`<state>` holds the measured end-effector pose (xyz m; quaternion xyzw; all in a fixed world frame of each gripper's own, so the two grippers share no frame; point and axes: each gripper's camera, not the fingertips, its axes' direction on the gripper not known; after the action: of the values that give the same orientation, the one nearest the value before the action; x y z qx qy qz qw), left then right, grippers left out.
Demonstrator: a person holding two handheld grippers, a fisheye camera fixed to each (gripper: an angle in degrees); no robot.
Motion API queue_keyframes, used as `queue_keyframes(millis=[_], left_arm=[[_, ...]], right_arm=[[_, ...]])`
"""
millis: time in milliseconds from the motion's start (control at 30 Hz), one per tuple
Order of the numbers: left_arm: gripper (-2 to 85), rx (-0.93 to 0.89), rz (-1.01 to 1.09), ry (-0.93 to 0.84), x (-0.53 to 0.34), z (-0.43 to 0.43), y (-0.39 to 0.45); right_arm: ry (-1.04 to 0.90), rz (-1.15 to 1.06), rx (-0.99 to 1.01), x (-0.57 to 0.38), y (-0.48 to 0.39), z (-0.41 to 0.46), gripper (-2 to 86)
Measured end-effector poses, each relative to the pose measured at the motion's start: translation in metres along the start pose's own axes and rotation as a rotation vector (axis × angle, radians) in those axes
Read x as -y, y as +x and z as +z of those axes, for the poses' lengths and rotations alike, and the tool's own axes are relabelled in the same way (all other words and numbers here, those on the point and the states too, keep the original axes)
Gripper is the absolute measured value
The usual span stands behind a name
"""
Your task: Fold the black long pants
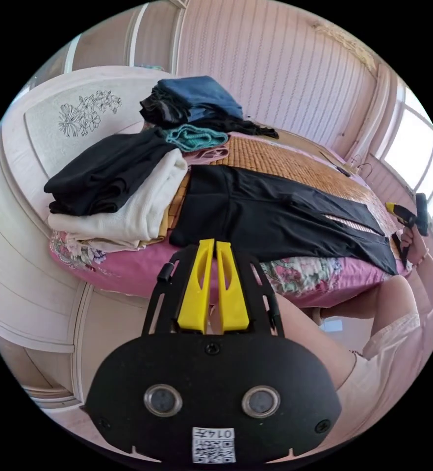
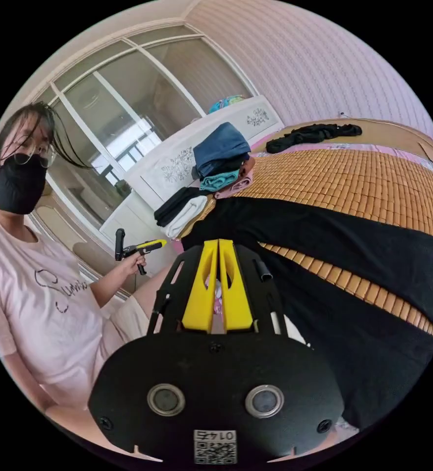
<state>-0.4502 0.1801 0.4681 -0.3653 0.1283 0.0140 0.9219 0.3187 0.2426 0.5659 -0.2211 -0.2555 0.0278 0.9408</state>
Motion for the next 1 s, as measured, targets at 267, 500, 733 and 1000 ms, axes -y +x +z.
queue_keyframes(millis=[267,500,733,1000], left_arm=[[2.5,-0.11,0.126,0.111,0.022,-0.059,0.093],[5.0,-0.164,0.098,0.229,0.027,-0.102,0.125],[10.6,-0.183,-0.153,0.201,0.026,-0.106,0.059],[12.3,-0.132,-0.393,0.052,0.033,-0.085,-0.027]], right_arm=[[0.125,0.096,0.128,-0.129,-0.022,-0.153,0.1],[0.379,0.183,0.266,-0.177,0.012,-0.233,-0.1],[0.536,0.377,0.357,-0.218,0.099,-0.269,0.6],[0.704,0.788,-0.149,-0.269,0.179,-0.33,13.9]])
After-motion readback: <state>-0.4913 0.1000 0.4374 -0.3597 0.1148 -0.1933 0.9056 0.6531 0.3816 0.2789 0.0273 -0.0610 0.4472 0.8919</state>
